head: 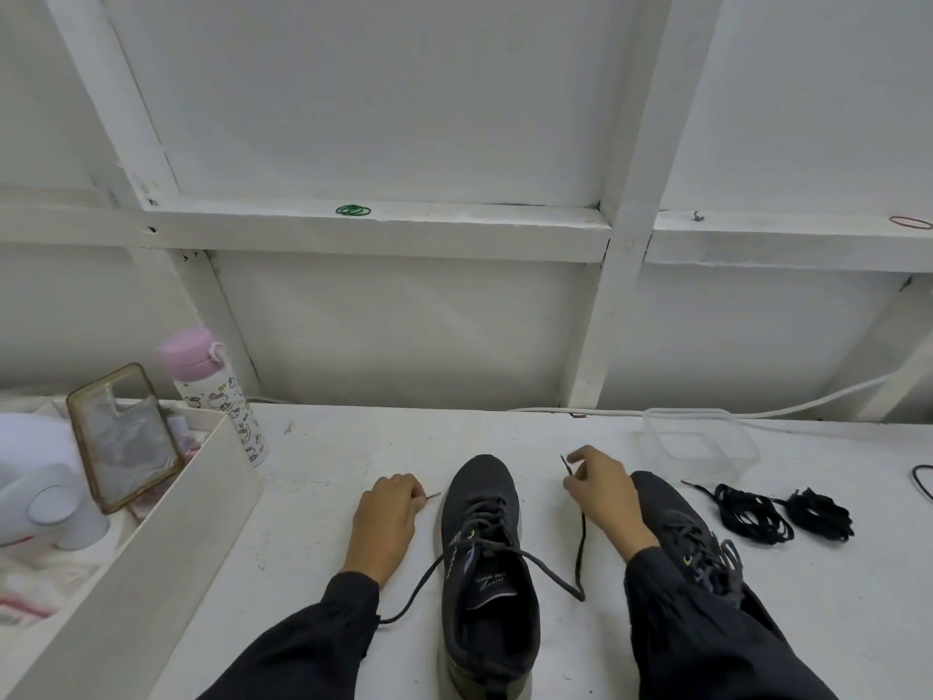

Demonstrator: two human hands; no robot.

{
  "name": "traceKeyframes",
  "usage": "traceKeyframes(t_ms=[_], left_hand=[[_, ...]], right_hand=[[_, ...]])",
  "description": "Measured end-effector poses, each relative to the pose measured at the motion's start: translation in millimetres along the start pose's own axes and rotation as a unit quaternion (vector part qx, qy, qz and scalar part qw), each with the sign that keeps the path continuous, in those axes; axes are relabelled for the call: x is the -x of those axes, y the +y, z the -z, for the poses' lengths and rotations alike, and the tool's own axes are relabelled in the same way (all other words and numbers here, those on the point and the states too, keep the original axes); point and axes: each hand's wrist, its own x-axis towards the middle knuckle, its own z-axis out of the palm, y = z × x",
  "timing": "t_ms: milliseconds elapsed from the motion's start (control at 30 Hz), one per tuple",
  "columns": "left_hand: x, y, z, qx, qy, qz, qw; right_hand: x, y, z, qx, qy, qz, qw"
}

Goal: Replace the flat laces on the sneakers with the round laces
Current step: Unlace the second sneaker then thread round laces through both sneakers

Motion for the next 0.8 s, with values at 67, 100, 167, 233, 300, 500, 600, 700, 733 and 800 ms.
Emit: traceKeyframes(t_ms=[67, 100, 167, 233, 300, 500, 600, 700, 733, 800], left_hand=[[-0.6, 4.0, 7.8, 0.112, -0.007, 0.072, 0.991], [-0.5, 8.3, 13.7, 0.183, -0.008, 0.099, 0.978], [0.5, 21.1, 27.9, 0.291, -0.01, 0.12, 0.949], [5.2, 37.8, 44.9, 0.348, -0.037, 0.115, 0.93], [13.7, 54.7, 59.6, 0.381, -0.079, 0.1, 0.916], [37.6, 84.8, 80.6, 0.36, -0.208, 0.025, 0.909], [42.0, 83.6, 79.0, 0.302, -0.225, 0.01, 0.926], [44.7, 88.7, 76.8, 0.196, -0.217, -0.042, 0.955], [45.5, 92.0, 76.0, 0.143, -0.207, -0.065, 0.966], [45.9, 97.3, 74.2, 0.065, -0.179, -0.098, 0.977]], right_hand=[[9.2, -19.6, 19.8, -0.21, -0.041, 0.001, 0.977], [18.1, -29.4, 32.0, -0.298, -0.067, 0.009, 0.952], [42.7, -45.2, 58.1, -0.383, -0.151, 0.067, 0.909], [66.5, -51.9, 76.4, -0.391, -0.262, 0.143, 0.871], [82.1, -51.3, 82.4, -0.357, -0.4, 0.179, 0.825], [101.9, -42.5, 56.7, -0.149, -0.598, 0.196, 0.763], [98.0, -35.3, 58.2, -0.111, -0.578, 0.171, 0.79], [94.0, -30.0, 62.2, -0.11, -0.537, 0.162, 0.821], [93.8, -29.9, 63.0, -0.117, -0.527, 0.161, 0.827], [94.3, -29.9, 64.1, -0.128, -0.511, 0.156, 0.836]])
